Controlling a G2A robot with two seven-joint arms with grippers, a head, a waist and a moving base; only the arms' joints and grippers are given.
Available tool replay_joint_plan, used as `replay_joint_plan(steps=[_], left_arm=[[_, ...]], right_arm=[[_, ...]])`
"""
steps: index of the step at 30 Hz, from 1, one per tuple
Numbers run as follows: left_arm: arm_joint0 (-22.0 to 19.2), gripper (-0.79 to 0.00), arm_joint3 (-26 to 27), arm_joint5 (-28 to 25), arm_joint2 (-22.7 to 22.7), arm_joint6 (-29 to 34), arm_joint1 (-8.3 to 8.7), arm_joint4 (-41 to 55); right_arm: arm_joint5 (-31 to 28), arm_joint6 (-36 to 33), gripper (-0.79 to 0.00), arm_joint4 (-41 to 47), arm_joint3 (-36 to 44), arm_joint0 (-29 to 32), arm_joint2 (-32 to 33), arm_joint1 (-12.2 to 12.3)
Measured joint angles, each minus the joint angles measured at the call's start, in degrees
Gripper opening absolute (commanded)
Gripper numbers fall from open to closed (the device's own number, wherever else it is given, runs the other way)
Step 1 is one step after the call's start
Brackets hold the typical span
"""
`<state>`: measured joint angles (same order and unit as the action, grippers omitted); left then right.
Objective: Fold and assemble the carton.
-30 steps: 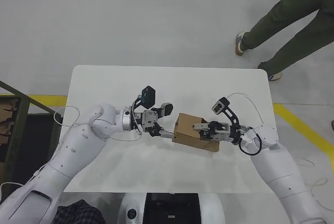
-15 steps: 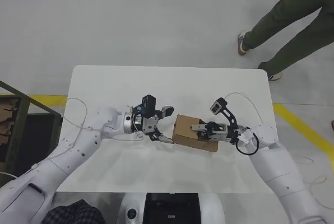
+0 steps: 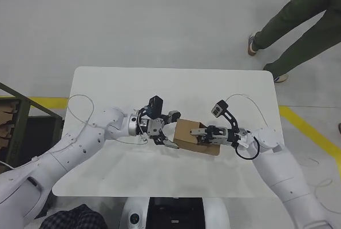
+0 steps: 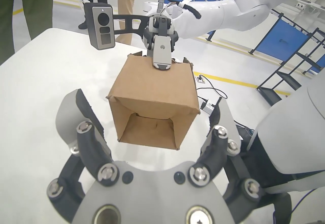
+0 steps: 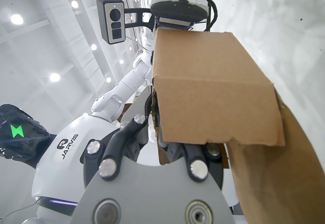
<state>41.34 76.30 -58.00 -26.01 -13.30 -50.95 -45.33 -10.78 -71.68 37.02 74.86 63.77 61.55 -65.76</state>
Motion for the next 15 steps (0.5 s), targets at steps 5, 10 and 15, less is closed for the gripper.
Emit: replay_joint_plan(steps=[5, 10, 15], left_arm=[[-1.36, 0.0, -0.48, 0.0, 1.57, 1.15, -0.1, 2.05], [-2.26, -0.043, -0.77, 0.0, 2.71, 1.74, -0.38, 1.68], [-2.74, -0.031, -1.56, 0.0, 3.09, 1.38, -0.71, 0.91]], right_arm=[[0.45, 0.14, -0.785, -0.71, 0.44, 0.14, 0.16, 0.11], [1.07, 0.84, -0.785, -1.23, 0.88, 0.33, 0.08, 0.14], [1.37, 0.95, -0.785, -1.13, 0.98, 0.32, 0.02, 0.12]])
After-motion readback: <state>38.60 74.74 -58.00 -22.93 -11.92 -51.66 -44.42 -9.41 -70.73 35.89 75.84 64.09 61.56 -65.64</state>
